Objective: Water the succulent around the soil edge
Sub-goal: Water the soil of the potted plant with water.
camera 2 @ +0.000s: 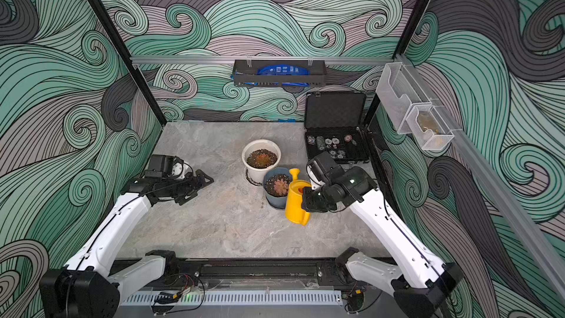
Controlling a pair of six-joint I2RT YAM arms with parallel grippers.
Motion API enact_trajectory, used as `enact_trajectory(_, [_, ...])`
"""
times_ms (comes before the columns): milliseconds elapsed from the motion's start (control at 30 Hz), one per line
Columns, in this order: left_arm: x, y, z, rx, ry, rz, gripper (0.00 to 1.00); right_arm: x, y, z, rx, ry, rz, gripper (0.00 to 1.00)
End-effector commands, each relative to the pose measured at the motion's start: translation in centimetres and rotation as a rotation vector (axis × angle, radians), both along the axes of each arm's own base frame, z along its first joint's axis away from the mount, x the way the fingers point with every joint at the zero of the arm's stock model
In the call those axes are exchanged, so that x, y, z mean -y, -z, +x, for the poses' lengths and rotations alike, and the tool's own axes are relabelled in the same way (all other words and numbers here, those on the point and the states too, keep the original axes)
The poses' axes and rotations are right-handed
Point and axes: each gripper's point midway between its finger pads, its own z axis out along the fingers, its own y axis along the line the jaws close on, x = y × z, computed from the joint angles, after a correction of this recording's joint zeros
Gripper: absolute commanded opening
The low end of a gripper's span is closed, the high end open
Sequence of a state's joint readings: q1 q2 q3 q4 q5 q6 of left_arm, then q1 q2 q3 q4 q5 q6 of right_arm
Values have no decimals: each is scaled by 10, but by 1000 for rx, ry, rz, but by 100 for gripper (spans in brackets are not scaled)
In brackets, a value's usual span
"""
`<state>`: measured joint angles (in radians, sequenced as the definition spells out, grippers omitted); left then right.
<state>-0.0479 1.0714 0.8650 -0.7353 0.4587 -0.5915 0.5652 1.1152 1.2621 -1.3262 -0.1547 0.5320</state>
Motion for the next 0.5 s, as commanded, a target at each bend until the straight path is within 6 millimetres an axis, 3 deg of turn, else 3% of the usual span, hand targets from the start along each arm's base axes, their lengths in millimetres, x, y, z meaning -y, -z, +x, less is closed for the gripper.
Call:
enact_trajectory(0, [2, -3, 0, 20, 14, -12, 95, -20, -7, 7, 12, -52, 76, 0])
enact_trajectory(467, [3, -3, 1, 22, 15, -18, 95, -14, -37, -9, 87, -64, 120, 0])
